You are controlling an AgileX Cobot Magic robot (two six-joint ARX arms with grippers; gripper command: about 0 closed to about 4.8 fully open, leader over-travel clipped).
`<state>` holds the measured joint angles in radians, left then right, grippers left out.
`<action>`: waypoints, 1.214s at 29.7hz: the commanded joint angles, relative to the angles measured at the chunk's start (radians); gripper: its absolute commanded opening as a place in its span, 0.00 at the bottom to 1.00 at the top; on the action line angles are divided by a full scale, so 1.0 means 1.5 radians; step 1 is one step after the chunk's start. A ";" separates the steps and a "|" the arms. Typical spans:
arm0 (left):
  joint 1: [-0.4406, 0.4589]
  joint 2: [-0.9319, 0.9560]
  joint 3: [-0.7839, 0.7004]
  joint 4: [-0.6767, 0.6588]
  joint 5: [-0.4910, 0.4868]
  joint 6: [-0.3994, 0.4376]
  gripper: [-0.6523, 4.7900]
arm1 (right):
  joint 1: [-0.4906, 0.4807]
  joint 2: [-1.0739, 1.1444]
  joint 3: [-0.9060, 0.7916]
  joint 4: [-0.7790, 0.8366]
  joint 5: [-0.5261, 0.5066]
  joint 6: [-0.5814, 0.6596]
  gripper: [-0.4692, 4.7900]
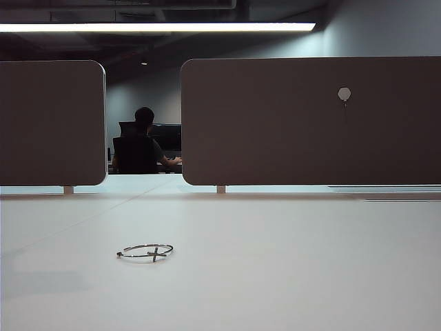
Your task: Hang the earring on the hook.
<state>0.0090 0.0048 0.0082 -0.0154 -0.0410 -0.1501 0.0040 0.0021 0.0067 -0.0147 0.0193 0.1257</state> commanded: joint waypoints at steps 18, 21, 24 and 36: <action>-0.002 0.001 0.060 -0.014 0.120 -0.047 1.00 | 0.035 0.016 0.103 -0.052 -0.155 0.026 0.91; -0.002 0.005 0.102 -0.039 0.186 -0.050 1.00 | 0.062 0.060 0.155 -0.082 -0.176 0.029 0.93; -0.007 0.024 0.148 -0.085 0.225 -0.050 1.00 | 0.095 0.135 0.205 -0.083 -0.200 0.045 0.93; -0.147 0.268 0.323 -0.180 0.250 -0.036 1.00 | 0.301 0.583 0.443 -0.122 -0.212 0.106 0.93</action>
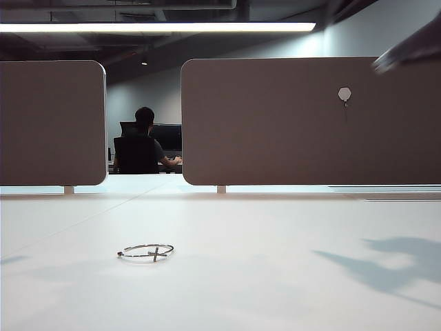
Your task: Hang the earring on the hook.
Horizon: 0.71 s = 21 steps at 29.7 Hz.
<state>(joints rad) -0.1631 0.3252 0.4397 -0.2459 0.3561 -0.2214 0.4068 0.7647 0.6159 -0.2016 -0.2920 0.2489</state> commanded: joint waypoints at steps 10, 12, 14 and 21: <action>-0.148 0.235 0.134 -0.117 -0.117 0.066 1.00 | 0.146 0.409 0.217 0.002 -0.010 0.079 0.91; -0.161 0.252 0.138 -0.134 -0.145 0.078 1.00 | 0.152 0.457 0.242 -0.003 -0.021 0.081 0.91; -0.177 0.267 0.138 -0.149 -0.151 0.079 1.00 | 0.163 0.493 0.256 -0.005 -0.043 0.081 0.91; -0.193 0.277 0.138 -0.206 -0.193 0.091 1.00 | 0.200 0.561 0.272 -0.003 -0.042 0.084 0.90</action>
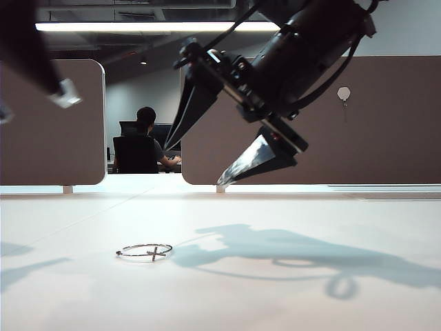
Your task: Hang the earring on the hook.
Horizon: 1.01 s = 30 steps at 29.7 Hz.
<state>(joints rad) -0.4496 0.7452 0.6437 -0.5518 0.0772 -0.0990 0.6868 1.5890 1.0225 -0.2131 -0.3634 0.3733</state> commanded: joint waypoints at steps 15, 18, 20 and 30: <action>0.000 -0.003 0.002 0.005 -0.027 0.016 1.00 | 0.076 0.128 0.003 0.023 0.123 0.014 0.76; 0.000 -0.003 0.002 0.005 -0.026 0.024 1.00 | 0.077 0.150 0.003 0.020 0.126 0.016 0.72; 0.000 -0.003 0.002 0.005 -0.026 0.032 1.00 | 0.081 0.166 0.003 0.020 0.123 0.016 0.66; 0.000 -0.003 0.002 0.004 -0.027 0.047 1.00 | 0.106 0.225 0.002 -0.038 0.144 0.010 0.67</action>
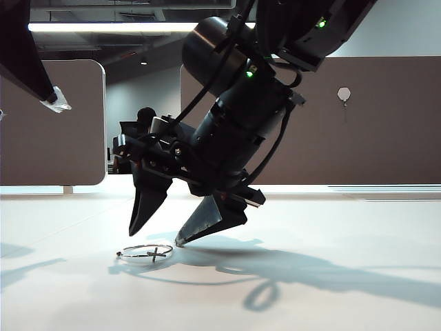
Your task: Hang the earring on the hook.
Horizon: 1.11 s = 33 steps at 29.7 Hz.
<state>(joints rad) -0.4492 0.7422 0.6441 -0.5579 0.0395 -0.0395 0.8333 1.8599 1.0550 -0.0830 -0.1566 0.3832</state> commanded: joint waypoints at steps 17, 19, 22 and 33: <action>0.000 -0.001 0.002 0.003 -0.002 0.022 1.00 | 0.008 0.070 -0.020 -0.211 0.048 -0.019 0.14; 0.000 -0.001 0.002 0.003 -0.002 0.022 1.00 | 0.008 0.070 -0.020 -0.210 0.048 -0.022 0.12; 0.000 -0.002 0.002 0.002 -0.002 0.022 1.00 | 0.008 0.070 -0.019 -0.207 0.049 -0.030 0.08; 0.000 -0.002 0.002 -0.002 -0.011 0.021 1.00 | 0.006 0.037 -0.014 -0.170 0.051 -0.035 0.08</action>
<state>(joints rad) -0.4492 0.7418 0.6441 -0.5629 0.0364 -0.0147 0.8368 1.8881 1.0744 -0.1081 -0.0635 0.3351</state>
